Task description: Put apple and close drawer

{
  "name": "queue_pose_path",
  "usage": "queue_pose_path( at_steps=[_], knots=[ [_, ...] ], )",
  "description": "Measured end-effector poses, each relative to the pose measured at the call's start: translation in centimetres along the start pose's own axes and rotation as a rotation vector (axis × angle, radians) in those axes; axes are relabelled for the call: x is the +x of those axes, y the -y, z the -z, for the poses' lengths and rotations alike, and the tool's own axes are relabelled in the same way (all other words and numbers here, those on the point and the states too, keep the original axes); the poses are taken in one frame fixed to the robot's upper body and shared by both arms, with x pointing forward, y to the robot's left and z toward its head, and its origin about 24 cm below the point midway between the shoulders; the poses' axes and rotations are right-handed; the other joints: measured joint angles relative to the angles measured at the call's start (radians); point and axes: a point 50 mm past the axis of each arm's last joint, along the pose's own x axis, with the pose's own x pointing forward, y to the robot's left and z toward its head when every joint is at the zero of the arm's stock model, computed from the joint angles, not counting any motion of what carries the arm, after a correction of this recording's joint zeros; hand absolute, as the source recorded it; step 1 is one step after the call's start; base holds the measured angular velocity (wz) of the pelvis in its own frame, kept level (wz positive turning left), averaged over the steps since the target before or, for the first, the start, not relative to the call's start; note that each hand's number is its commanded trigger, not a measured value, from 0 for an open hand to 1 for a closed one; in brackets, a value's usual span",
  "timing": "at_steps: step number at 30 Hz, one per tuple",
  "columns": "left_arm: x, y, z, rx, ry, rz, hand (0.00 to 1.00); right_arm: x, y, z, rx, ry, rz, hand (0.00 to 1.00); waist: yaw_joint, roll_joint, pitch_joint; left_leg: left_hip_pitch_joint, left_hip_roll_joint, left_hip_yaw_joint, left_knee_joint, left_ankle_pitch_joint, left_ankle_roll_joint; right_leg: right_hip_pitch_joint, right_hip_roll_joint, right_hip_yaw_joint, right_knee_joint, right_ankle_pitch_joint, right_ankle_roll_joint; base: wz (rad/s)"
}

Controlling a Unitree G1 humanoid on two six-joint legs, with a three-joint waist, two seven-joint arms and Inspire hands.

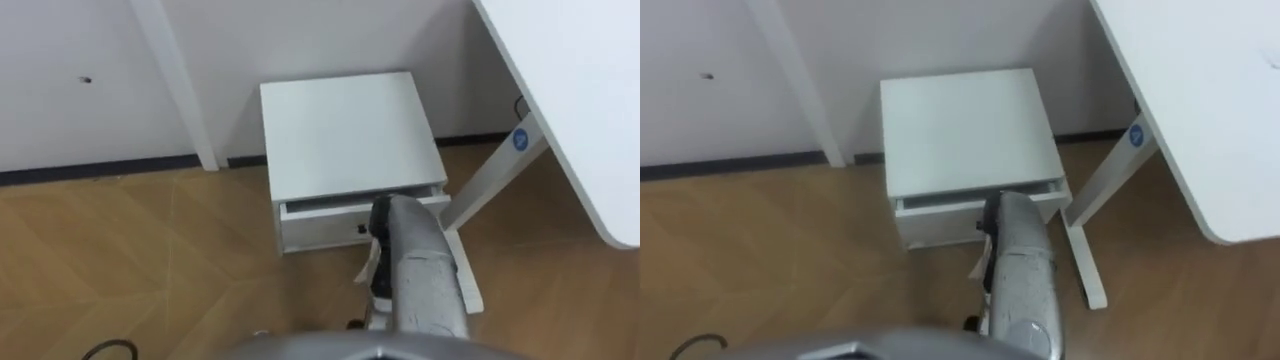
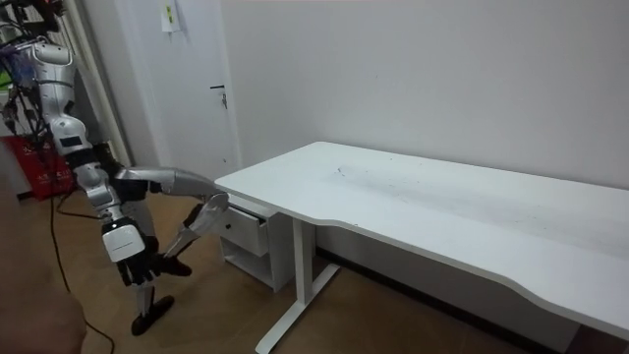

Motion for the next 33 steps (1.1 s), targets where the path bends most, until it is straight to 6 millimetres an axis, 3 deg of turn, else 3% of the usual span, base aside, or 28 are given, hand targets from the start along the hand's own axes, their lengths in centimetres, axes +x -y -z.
queue_pose_path(
  at_steps=[5,7,8,10,11,12,13,14,15,16,17,18,19,23,26,29,33],
  knots=[
    [-0.1,0.1,1.4,-0.002,-0.032,-0.005,0.0,0.0,-0.2,-0.1,0.041,-0.002,-0.008,0.0,-0.003,0.011,-0.0031,-0.012,-0.005,0.008,0.013,-0.006,0.011,0.139,-0.04,0.004,-0.121,-0.006,0.011,-0.05],
    [-0.1,0.0,1.6,-0.003,-0.028,-0.012,0.0,0.0,-0.2,0.0,0.039,-0.016,-0.007,0.0,-0.004,0.004,-0.0016,-0.007,-0.021,0.009,0.008,-0.009,0.005,0.213,-0.064,0.029,-0.207,-0.003,0.015,-0.03],
    [-0.1,0.1,2.0,-0.004,-0.035,-0.012,0.0,0.0,-0.1,0.3,0.038,-0.032,-0.005,0.0,-0.001,-0.004,0.0015,0.003,-0.035,0.008,0.001,-0.015,-0.009,0.278,-0.073,0.045,-0.302,-0.002,0.017,0.0],
    [-0.2,0.3,2.3,-0.006,-0.04,-0.008,0.0,-0.1,0.0,0.7,0.038,-0.048,-0.001,0.0,-0.008,-0.012,0.0029,0.015,-0.059,0.007,-0.014,-0.017,-0.048,0.387,-0.078,0.052,-0.485,0.004,0.025,0.02],
    [-0.2,0.6,2.6,-0.006,-0.05,-0.004,0.0,-0.1,0.0,0.7,0.032,-0.053,-0.001,0.0,-0.011,-0.019,0.0012,0.039,-0.083,0.009,-0.054,-0.006,-0.101,0.471,-0.068,0.05,-0.654,0.005,0.026,0.1],
    [-0.3,0.7,3.1,-0.009,-0.069,-0.004,0.0,-0.1,-0.1,1.0,0.027,-0.071,0.002,0.0,-0.018,-0.041,-0.0095,0.066,-0.114,0.002,-0.103,0.014,-0.19,0.552,-0.057,0.058,-0.835,0.005,0.025,0.15],
    [-0.2,0.4,2.9,-0.012,-0.067,-0.017,0.0,-0.1,-0.3,1.1,0.023,-0.075,0.0,0.0,-0.016,-0.057,-0.012,0.06,-0.122,-0.011,-0.072,0.008,-0.159,0.577,-0.058,0.063,-0.906,0.005,0.028,0.26],
    [-0.1,-0.7,1.7,0.011,-0.023,-0.058,0.0,-0.2,-0.7,1.4,0.018,-0.085,-0.001,0.0,-0.011,-0.063,0.0069,0.004,-0.095,-0.074,0.041,-0.057,-0.107,0.598,-0.055,0.068,-0.992,-0.009,0.054,0.17],
    [-0.1,-1.0,1.1,0.009,-0.001,-0.072,0.0,-0.3,-0.8,1.6,0.017,-0.095,0.001,0.0,0.001,-0.062,0.0091,-0.013,-0.107,-0.077,0.067,-0.069,-0.061,0.613,-0.049,0.08,-1.039,-0.022,0.07,-0.07],
    [-0.1,-1.4,1.8,0.0,-0.014,-0.093,0.0,-0.2,-1.3,1.2,0.016,-0.088,-0.008,0.0,0.019,-0.091,0.0088,-0.007,-0.109,-0.065,0.074,-0.079,-0.06,0.667,-0.029,0.09,-1.141,-0.042,0.084,-0.29],
    [-0.1,-1.3,1.7,-0.005,-0.011,-0.089,0.0,-0.2,-1.2,0.7,0.0,-0.065,-0.004,0.0,0.027,-0.094,0.0088,0.021,-0.103,-0.061,0.036,-0.069,-0.075,0.731,0.004,0.088,-1.237,-0.051,0.079,-0.28],
    [-0.1,-1.2,1.6,-0.013,0.0,-0.086,0.0,-0.2,-1.2,0.3,-0.014,-0.048,-0.001,0.0,0.029,-0.088,0.0048,0.034,-0.103,-0.059,0.01,-0.057,-0.091,0.76,0.019,0.085,-1.286,-0.052,0.078,-0.11],
    [-0.1,-1.1,1.6,-0.019,0.013,-0.085,0.0,-0.1,-1.2,-0.6,-0.025,-0.015,0.005,0.0,0.03,-0.096,0.0078,0.055,-0.105,-0.059,-0.047,-0.031,-0.1,0.808,0.047,0.086,-1.38,-0.052,0.078,-0.04],
    [-0.2,-1.4,1.3,-0.023,0.031,-0.109,0.0,0.0,-1.6,-2.1,-0.041,0.056,0.004,0.0,0.031,-0.116,-0.0044,0.125,-0.107,-0.061,-0.196,0.05,-0.101,0.959,0.106,0.088,-1.656,-0.046,0.065,-0.03],
    [-0.2,-0.9,1.1,-0.027,0.036,-0.094,0.0,0.0,-1.6,-2.1,-0.086,0.066,0.008,0.0,0.043,-0.125,-0.0064,0.177,-0.098,-0.063,-0.256,0.083,-0.114,1.021,0.136,0.078,-1.74,-0.047,0.059,-0.01],
    [-0.2,-0.3,0.9,-0.052,0.045,-0.076,0.0,-0.1,-1.7,-2.0,-0.131,0.067,0.009,0.0,0.048,-0.118,-0.0057,0.215,-0.083,-0.072,-0.294,0.1,-0.14,1.065,0.162,0.071,-1.788,-0.036,0.04,0.0],
    [-0.2,-0.2,1.0,-0.06,0.044,-0.076,0.0,-0.1,-1.8,-2.0,-0.17,0.07,0.004,0.0,0.055,-0.112,-0.0041,0.263,-0.076,-0.086,-0.342,0.116,-0.158,1.095,0.185,0.069,-1.806,-0.034,0.037,-0.01]
  ],
)
